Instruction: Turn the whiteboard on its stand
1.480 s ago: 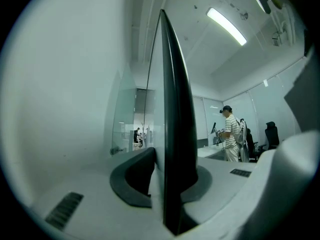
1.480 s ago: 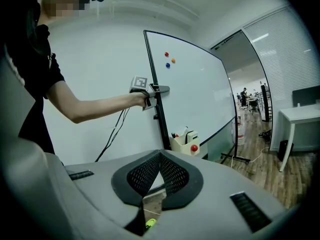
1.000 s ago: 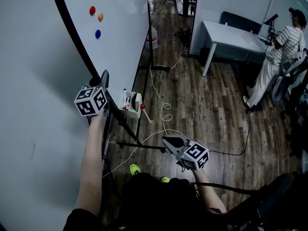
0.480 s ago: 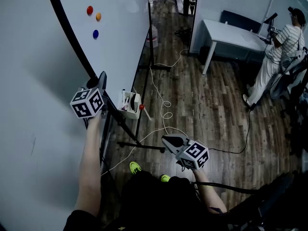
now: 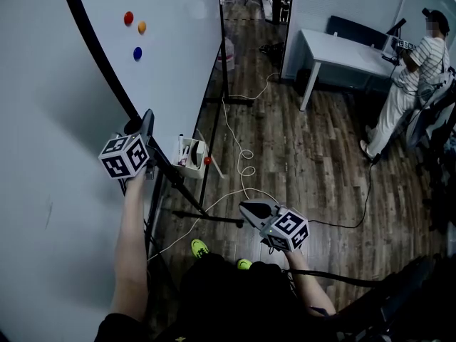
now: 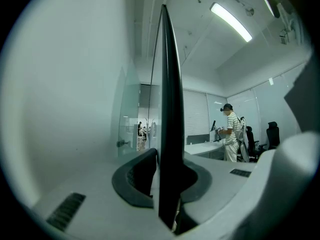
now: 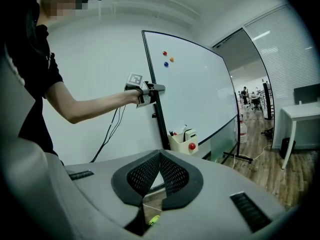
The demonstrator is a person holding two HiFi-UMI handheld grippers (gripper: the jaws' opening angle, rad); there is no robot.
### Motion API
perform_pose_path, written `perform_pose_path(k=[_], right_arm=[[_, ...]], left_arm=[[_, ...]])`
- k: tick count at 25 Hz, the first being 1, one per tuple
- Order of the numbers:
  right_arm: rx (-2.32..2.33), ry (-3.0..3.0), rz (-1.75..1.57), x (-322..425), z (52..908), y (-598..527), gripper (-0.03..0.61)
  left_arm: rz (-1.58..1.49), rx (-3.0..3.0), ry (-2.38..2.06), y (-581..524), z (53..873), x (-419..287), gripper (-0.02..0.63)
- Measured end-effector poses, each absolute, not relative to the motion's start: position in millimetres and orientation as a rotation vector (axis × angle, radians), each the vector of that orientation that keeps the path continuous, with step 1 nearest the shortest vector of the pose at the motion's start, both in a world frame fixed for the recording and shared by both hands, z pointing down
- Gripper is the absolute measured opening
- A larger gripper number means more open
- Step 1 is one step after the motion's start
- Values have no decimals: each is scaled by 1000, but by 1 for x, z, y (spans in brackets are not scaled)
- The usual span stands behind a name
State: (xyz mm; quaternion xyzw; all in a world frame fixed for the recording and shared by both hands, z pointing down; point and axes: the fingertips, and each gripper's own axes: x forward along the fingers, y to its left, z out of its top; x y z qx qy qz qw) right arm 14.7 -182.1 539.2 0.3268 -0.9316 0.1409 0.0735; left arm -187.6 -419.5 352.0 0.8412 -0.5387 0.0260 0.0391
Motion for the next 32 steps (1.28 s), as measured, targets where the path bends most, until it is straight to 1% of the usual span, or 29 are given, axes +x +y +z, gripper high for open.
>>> perform_pose_path(k=[7,12,18,22,24,27,32], right_arm=[[933,-2810,428,8,544,-192,25],[881,-2825,429,2,544,-198,25],[884,-2812,427,1,550,-219,25],[847,-2825,403,-11,542,-230,24],[832,-2821,394,-12,542,-233,25],[848,-2813,396,-9,541,-242,25],[899,-2792,399,-3,541,-255,25]], left_arm=[[72,2616,-1661,-419,353,-187,74],[192,2705,-1693,-416,355,-184,100],[245,2767,-1668,-419,358,-179,117],[269,2801,-1622,-420,356,-178,150],[262,2808,-1608,-419,357,-177,153],[252,2803,-1594,-417,357,-176,141],[300,2800,-1615,-422,357,-175,133]])
